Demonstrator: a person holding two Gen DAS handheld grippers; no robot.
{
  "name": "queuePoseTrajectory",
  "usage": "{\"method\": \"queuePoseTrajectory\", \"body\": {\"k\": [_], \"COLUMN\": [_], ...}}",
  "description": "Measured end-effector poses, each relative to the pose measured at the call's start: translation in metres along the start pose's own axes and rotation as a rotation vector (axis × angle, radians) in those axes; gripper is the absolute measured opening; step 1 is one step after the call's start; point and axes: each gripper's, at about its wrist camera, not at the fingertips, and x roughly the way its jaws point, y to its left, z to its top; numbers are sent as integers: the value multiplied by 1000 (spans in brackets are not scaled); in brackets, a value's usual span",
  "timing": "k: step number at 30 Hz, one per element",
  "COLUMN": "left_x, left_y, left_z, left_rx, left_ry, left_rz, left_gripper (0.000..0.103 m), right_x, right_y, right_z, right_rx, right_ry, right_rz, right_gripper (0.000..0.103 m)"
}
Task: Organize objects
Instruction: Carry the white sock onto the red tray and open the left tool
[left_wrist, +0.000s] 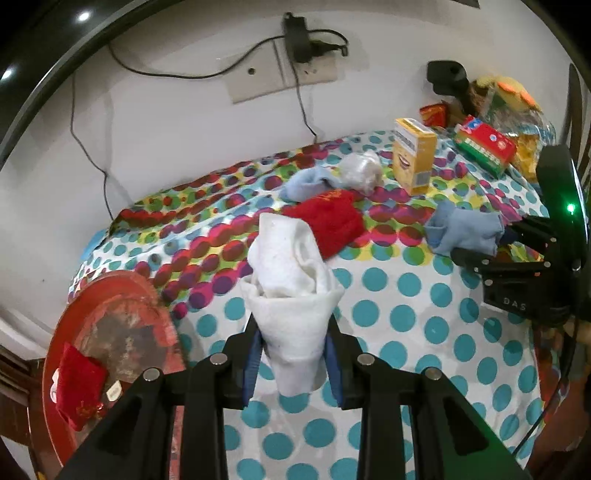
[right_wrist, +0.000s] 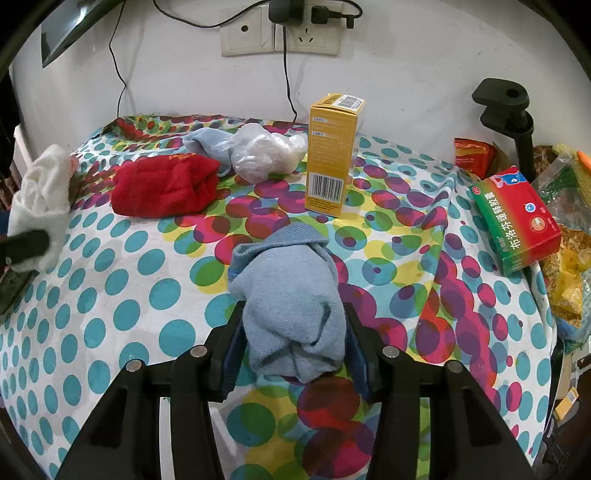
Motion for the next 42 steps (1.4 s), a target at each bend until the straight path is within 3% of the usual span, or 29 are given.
{"method": "queuePoseTrajectory", "body": {"k": [20, 36, 42], "left_x": [-6, 21, 34], "left_y": [88, 156, 180], "left_z": [-14, -26, -33], "left_rx": [-110, -153, -198], "left_ry": [33, 119, 149], "left_rz": [90, 201, 203], "left_gripper": [31, 32, 32], "right_x": [0, 0, 0], "right_y": [1, -3, -3], "right_z": [0, -1, -1], "right_rx": [0, -1, -1], "right_ry": [1, 1, 1], "right_rz": [-3, -6, -7], "right_gripper": [46, 50, 50]}}
